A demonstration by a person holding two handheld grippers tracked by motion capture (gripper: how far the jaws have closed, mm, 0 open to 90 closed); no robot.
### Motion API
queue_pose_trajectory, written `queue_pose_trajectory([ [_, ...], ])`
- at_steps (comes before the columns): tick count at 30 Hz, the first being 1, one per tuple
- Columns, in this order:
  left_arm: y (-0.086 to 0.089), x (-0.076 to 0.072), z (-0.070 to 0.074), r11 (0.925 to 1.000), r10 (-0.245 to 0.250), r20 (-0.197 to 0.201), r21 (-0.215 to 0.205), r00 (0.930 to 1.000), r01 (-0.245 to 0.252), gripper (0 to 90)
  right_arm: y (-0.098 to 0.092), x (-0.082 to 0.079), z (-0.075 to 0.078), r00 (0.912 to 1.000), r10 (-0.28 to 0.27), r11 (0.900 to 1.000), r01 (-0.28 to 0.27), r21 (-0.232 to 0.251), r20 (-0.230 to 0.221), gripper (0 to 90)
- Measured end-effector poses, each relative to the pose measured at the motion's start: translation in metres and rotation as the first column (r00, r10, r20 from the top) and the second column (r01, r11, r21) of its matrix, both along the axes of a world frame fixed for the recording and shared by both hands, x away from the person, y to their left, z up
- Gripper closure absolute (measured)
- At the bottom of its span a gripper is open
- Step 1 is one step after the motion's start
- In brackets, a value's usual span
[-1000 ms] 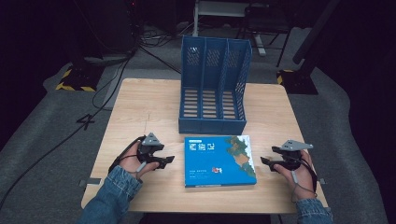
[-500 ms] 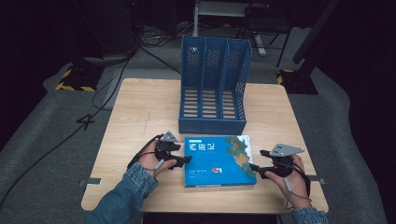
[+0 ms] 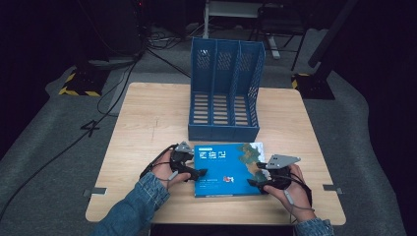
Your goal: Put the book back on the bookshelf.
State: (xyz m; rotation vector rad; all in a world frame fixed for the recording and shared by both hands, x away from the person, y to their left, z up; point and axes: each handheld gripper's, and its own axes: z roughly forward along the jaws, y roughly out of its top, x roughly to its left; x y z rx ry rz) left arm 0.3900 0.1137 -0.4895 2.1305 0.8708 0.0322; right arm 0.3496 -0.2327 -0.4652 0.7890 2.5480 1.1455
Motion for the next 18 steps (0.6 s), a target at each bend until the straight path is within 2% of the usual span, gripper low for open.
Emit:
queue_pose_trajectory([
  [3,0.0005,-0.0010,-0.0012,0.9999,0.005,0.004,-0.010,1.0000,-0.005,13.9,0.0036,0.0015,-0.0058,1.0000,0.001,1.000,-0.002,-0.028,-0.001,26.9],
  [5,0.0006,-0.0019,-0.0025,0.9996,0.016,0.004,-0.024,0.9999,-0.016,14.0,0.0045,0.0018,-0.0070,1.0000,-0.002,1.000,0.002,-0.021,0.004,26.7],
  [6,0.0007,-0.0023,-0.0028,0.9992,0.027,-0.006,-0.028,0.9996,-0.027,14.1,0.0048,0.0023,-0.0072,1.0000,0.000,1.000,0.000,-0.024,0.006,26.7],
  [9,0.0021,-0.0026,-0.0062,0.9955,0.064,-0.072,-0.065,0.9953,-0.068,16.1,0.0045,0.0026,-0.0088,1.0000,-0.001,1.000,0.001,-0.013,0.007,26.7],
  [12,0.0027,-0.0029,-0.0068,0.9943,0.070,-0.082,-0.075,0.9942,-0.076,16.9,0.0035,0.0025,-0.0103,0.9999,-0.001,1.000,0.001,0.001,0.014,26.7],
  [14,0.0030,-0.0031,-0.0060,0.9929,0.083,-0.115,-0.076,0.9899,-0.092,18.7,0.0035,0.0022,-0.0107,0.9999,-0.003,1.000,0.003,0.005,0.014,26.7],
  [18,0.0028,-0.0034,-0.0048,0.9932,0.084,-0.116,-0.071,0.9897,-0.093,21.0,0.0036,0.0022,-0.0113,0.9998,-0.006,1.000,0.005,0.009,0.017,26.7],
])
